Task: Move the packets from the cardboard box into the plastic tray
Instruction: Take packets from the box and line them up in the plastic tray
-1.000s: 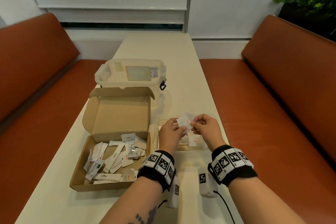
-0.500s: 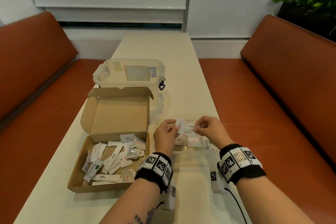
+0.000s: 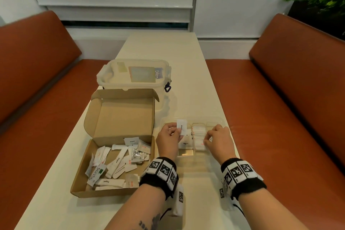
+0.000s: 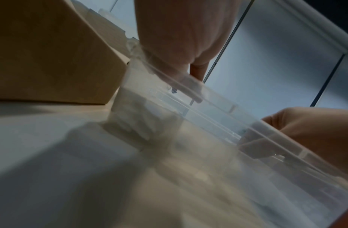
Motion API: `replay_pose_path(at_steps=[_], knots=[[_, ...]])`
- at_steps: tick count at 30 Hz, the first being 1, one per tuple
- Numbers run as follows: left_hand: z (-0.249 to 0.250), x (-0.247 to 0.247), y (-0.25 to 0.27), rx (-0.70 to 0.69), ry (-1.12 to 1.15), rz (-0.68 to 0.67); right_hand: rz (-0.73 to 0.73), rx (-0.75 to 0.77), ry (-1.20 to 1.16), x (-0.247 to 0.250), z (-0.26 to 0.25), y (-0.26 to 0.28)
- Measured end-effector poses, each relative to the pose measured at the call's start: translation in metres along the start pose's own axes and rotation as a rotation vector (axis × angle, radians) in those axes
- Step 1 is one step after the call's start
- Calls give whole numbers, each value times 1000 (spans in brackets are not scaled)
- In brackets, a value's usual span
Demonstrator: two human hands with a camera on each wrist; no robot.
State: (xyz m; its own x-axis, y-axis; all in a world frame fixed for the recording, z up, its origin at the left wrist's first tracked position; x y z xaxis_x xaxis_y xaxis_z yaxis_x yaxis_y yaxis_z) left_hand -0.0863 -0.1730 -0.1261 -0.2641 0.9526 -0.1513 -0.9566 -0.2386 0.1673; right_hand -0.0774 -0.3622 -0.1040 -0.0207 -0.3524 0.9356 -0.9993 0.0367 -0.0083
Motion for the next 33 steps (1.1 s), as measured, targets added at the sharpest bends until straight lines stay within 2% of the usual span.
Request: replay_pose_path(at_steps=[9, 18, 20, 23, 26, 28, 31, 33], knots=[[0, -1, 0, 10, -18, -13, -97, 114, 86, -11, -11, -5], [1, -2, 1, 17, -29, -26, -139, 87, 143, -17, -9, -11], [0, -2, 1, 17, -24, -30, -82, 80, 60, -11, -11, -10], [2, -4, 3, -5, -59, -45, 16, 71, -246, 4, -20, -6], [9, -5, 5, -69, -191, -45, -76, 10, -623, -1, -34, -6], [14, -6, 8, -87, -227, -61, -118, -36, -785, -4, -39, -6], [20, -6, 11, -129, -358, -107, -101, -41, -857, 1, -39, -8], [23, -1, 11, -171, -485, -97, -99, 1, -770, 3, -41, -11]])
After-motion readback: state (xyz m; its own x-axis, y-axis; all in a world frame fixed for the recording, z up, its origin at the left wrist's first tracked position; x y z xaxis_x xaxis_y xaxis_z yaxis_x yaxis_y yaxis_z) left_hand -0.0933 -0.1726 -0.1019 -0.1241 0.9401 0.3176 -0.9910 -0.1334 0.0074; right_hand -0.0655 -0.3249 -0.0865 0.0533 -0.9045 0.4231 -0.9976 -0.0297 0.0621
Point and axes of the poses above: each hand's wrist, its own y-axis away from the middle knuckle, its own x-axis out of the back of the hand, z = x × y, the point moved 9 cm from there along -y, towards the middle knuckle, and after that the axes turned 4 degrees about -z, right-handed, at the moved point
